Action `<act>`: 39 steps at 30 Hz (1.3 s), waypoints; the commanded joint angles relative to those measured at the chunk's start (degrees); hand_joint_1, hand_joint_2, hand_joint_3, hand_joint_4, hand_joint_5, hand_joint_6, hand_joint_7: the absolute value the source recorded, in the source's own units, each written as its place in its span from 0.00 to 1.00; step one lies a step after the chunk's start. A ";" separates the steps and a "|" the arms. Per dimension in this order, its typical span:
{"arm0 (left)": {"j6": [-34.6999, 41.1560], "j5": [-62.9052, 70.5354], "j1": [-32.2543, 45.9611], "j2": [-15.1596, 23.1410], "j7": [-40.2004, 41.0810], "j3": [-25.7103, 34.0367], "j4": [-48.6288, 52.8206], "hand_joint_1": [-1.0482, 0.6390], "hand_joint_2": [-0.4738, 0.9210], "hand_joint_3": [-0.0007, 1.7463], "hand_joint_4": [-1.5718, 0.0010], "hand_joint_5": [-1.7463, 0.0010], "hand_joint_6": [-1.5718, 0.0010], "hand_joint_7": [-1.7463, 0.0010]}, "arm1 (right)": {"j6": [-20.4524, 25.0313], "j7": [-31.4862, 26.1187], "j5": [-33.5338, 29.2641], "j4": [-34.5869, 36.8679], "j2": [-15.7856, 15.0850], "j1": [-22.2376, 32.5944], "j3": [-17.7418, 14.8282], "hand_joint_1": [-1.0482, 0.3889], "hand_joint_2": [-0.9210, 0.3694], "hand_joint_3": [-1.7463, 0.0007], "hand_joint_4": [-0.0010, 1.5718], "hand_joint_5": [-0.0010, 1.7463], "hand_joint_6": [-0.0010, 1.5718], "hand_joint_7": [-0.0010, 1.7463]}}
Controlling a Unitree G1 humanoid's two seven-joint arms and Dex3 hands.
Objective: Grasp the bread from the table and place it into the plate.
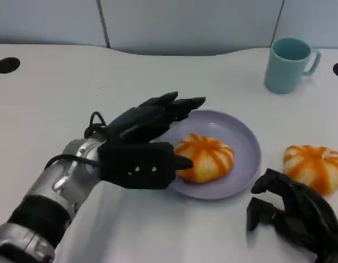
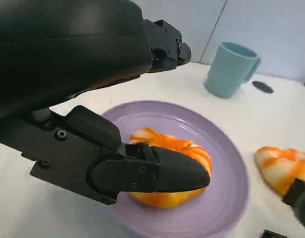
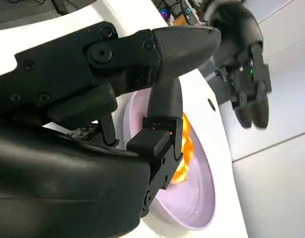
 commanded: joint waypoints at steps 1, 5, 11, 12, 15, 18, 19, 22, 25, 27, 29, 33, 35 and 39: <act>-0.37 -4.52 4.01 2.14 -2.85 3.28 -4.04 0.03 1.00 0.27 1.00 1.00 1.00 1.00 | 0.96 -0.27 -0.34 1.07 -0.85 1.32 -0.24 0.36 0.00 0.83 0.47 0.93 0.44 0.68; 0.17 -5.11 4.84 2.28 -3.71 3.82 -5.38 0.02 1.00 0.28 1.00 1.00 1.00 1.00 | 0.93 -0.20 -0.36 1.14 -0.87 1.30 -0.28 0.36 0.00 0.83 0.48 0.93 0.44 0.68; -2.37 -40.32 24.96 -3.75 -14.41 18.44 -18.36 0.10 1.00 0.22 0.72 0.84 0.75 0.93 | 0.14 -0.47 -1.10 1.46 -1.37 0.94 -0.13 0.34 0.00 0.85 0.46 0.95 0.43 0.71; -0.99 -42.93 26.57 -4.29 -15.23 19.14 -20.10 0.11 1.00 0.21 0.69 0.82 0.72 0.93 | 0.31 -0.43 -0.93 1.55 -1.34 0.89 -0.22 0.34 0.00 0.85 0.46 0.95 0.42 0.72; 6.64 -52.36 31.89 -6.63 -15.69 21.55 -27.03 0.15 1.00 0.19 0.59 0.75 0.66 0.92 | 0.61 -0.32 -0.71 1.53 -1.38 0.90 -0.32 0.35 0.00 0.85 0.46 0.95 0.42 0.72; 14.05 -60.25 36.82 -8.43 -14.55 23.69 -33.98 0.18 1.00 0.19 0.60 0.55 0.62 0.93 | 0.60 -0.24 -0.94 1.68 -1.56 0.82 -0.16 0.35 0.00 0.85 0.46 0.95 0.42 0.72; 15.69 -61.85 38.15 -8.61 -14.58 24.36 -35.66 0.20 1.00 0.21 0.63 0.44 0.61 0.93 | 0.60 0.02 -0.82 1.84 -1.56 0.76 -0.19 0.35 0.00 0.85 0.46 0.95 0.42 0.72; 19.04 -63.43 39.87 -8.92 -14.59 25.68 -38.54 0.23 1.00 0.25 0.69 0.22 0.55 0.85 | 0.50 0.42 -0.56 2.13 -1.54 0.67 -0.25 0.35 0.00 0.85 0.47 0.95 0.42 0.71; 22.73 -66.68 43.51 -9.82 -14.28 27.51 -41.59 0.27 1.00 0.23 0.62 0.04 0.64 0.26 | 0.19 0.62 -0.51 2.42 -1.48 0.60 -0.36 0.36 0.00 0.84 0.47 0.95 0.42 0.71; 24.69 -68.01 45.87 -10.33 -14.17 28.38 -43.08 0.30 1.00 0.24 0.57 0.01 0.69 0.09 | 0.17 0.58 -0.51 2.41 -1.45 0.64 -0.47 0.36 0.00 0.84 0.47 0.94 0.42 0.71; 25.76 -68.33 47.14 -10.74 -14.37 28.99 -43.79 0.31 1.00 0.24 0.54 0.00 0.71 0.02 | 0.37 0.42 -0.55 2.26 -1.49 0.68 -0.49 0.36 0.00 0.84 0.47 0.94 0.42 0.71; 26.60 -68.02 47.78 -11.27 -14.84 29.70 -44.19 0.32 1.00 0.24 0.53 0.00 0.71 0.00 | 0.70 0.22 -0.66 2.05 -1.53 0.71 -0.52 0.36 0.00 0.84 0.47 0.94 0.43 0.71; 26.92 -67.52 49.88 -11.72 -14.15 29.93 -44.56 0.32 1.00 0.23 0.52 0.00 0.71 0.00 | 0.89 0.45 -0.53 2.18 -1.61 0.61 -0.58 0.36 0.00 0.84 0.47 0.94 0.43 0.71; 26.04 -66.21 53.84 -12.94 -14.32 30.42 -43.66 0.32 1.00 0.19 0.47 0.00 0.68 0.00 | -0.25 1.29 -0.81 3.17 -1.89 0.32 -0.66 0.37 0.00 0.84 0.47 0.94 0.43 0.70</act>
